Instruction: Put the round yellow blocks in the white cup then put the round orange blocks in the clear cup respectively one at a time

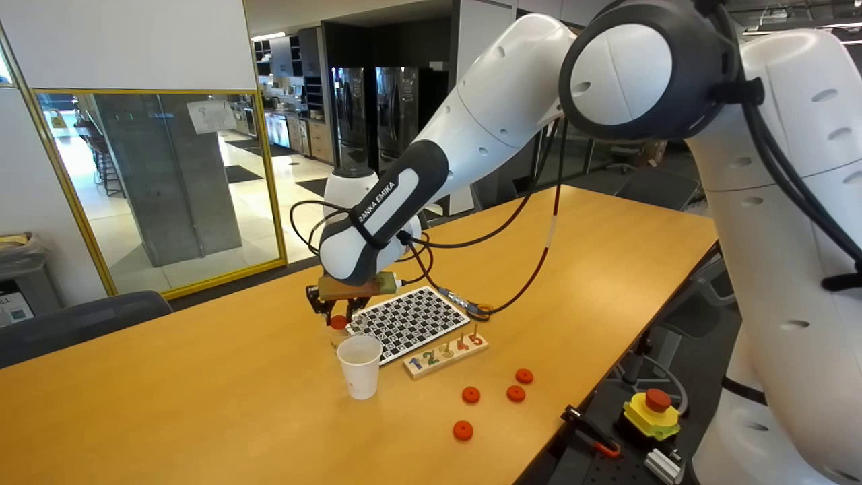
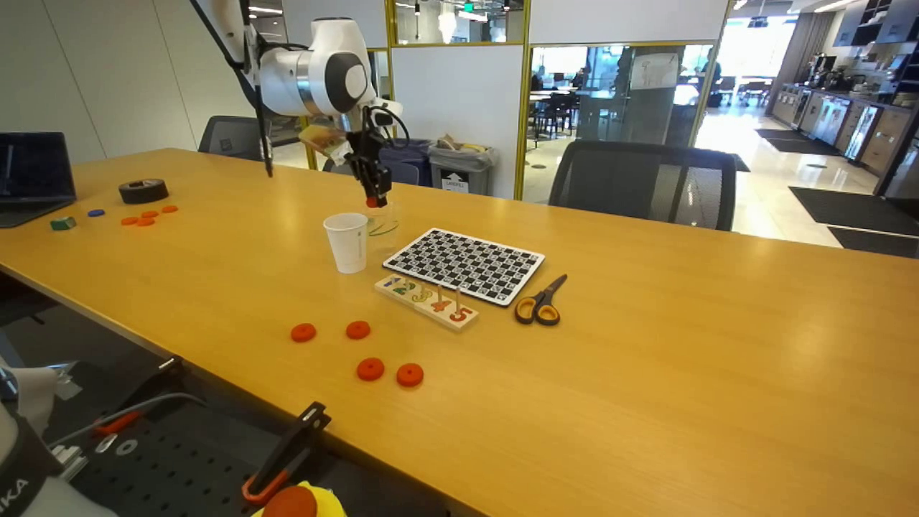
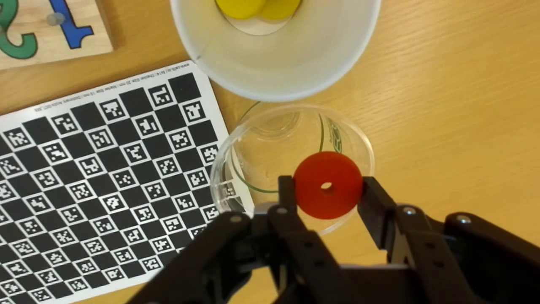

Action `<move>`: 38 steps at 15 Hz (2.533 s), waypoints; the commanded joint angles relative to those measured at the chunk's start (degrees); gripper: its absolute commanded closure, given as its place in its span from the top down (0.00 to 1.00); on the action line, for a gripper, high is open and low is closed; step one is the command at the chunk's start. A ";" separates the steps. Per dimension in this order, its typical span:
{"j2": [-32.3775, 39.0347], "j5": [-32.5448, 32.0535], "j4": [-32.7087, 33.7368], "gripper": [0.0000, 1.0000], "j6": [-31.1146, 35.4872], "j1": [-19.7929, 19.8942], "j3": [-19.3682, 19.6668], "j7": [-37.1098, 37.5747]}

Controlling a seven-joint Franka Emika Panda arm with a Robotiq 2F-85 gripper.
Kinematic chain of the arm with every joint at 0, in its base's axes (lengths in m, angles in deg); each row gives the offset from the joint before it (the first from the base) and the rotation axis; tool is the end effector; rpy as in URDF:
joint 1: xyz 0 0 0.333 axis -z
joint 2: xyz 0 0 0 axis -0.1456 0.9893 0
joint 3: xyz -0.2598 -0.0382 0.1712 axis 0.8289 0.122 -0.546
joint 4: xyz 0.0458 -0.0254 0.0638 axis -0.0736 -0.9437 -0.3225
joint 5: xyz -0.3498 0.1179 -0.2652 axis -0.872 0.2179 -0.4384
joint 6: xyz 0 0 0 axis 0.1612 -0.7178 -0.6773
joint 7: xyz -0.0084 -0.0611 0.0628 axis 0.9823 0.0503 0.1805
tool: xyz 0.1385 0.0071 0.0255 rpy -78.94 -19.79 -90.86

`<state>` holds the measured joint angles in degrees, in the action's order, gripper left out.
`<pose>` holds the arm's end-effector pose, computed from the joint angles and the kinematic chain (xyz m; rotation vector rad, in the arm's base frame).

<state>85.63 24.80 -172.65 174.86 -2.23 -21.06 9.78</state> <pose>0.6914 0.1108 0.1722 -2.9976 0.6443 -0.3714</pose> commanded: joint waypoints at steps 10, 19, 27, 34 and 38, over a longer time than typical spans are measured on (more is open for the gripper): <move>-1.14 1.25 2.35 1.00 -6.34 -2.05 2.26 3.66; -18.72 4.89 -12.49 1.00 -22.90 0.82 -1.62 -2.43; -28.38 13.50 -33.57 1.00 -15.05 4.89 -2.59 -8.68; -24.51 17.15 -44.63 1.00 3.11 5.26 -3.02 -3.45; -21.58 16.97 -46.74 1.00 6.64 4.17 -3.97 -0.52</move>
<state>62.58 41.26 -217.98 177.52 2.94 -23.93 6.56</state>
